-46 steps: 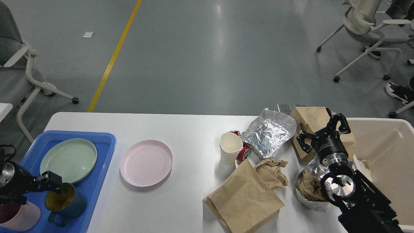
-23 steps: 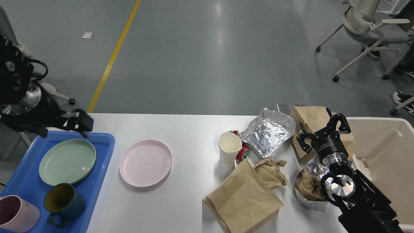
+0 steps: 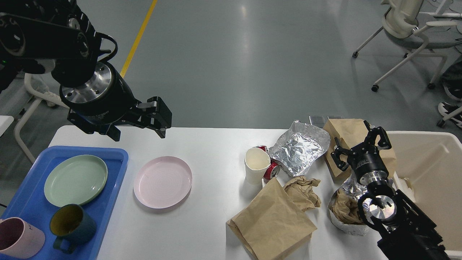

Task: Tidy desktop
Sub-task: 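Release the mug and raise the left gripper, then move the left gripper to the pink plate rim and grasp it, then lift the pink plate and stack it on the green plate, then release the plate and withdraw the left gripper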

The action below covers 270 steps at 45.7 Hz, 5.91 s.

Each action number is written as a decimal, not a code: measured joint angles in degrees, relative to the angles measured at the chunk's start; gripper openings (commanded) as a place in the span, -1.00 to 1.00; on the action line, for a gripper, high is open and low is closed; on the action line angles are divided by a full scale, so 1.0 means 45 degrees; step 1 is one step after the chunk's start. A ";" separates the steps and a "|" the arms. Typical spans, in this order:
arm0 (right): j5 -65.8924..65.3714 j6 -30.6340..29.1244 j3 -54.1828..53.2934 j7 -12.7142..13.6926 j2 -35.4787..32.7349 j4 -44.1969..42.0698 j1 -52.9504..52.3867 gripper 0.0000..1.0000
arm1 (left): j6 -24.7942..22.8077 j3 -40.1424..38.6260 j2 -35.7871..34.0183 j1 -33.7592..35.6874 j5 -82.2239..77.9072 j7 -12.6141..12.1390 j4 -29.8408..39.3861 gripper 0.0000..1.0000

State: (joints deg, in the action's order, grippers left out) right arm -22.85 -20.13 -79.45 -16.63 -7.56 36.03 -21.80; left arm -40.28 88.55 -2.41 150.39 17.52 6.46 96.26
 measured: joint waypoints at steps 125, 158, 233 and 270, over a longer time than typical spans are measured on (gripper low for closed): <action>-0.0001 0.0000 0.0000 -0.0002 0.0000 -0.0020 0.0000 1.00 | 0.6767 -0.6109 -0.2671 -1.7000 0.5249 -0.3053 -0.8937 -1.00; 0.0000 0.0000 0.0000 -0.0007 0.0000 -0.0020 0.0000 1.00 | 0.6323 -0.2530 -0.4303 -0.6819 0.5312 -0.2521 -0.1211 -1.00; -0.0001 0.0000 0.0000 -0.0002 0.0000 0.0002 0.0000 1.00 | 0.3237 -0.5152 -0.7380 -1.8207 0.3882 -0.4796 -1.3208 -1.00; -0.0002 0.0000 0.0000 -0.0003 0.0000 0.0000 0.0000 1.00 | 0.4473 -0.6062 -0.7814 -1.7918 0.3470 -0.4873 -1.3538 0.91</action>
State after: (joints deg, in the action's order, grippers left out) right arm -22.86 -20.13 -79.45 -16.64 -7.56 36.03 -21.80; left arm -20.15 61.27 -37.57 69.76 33.14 -15.47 35.34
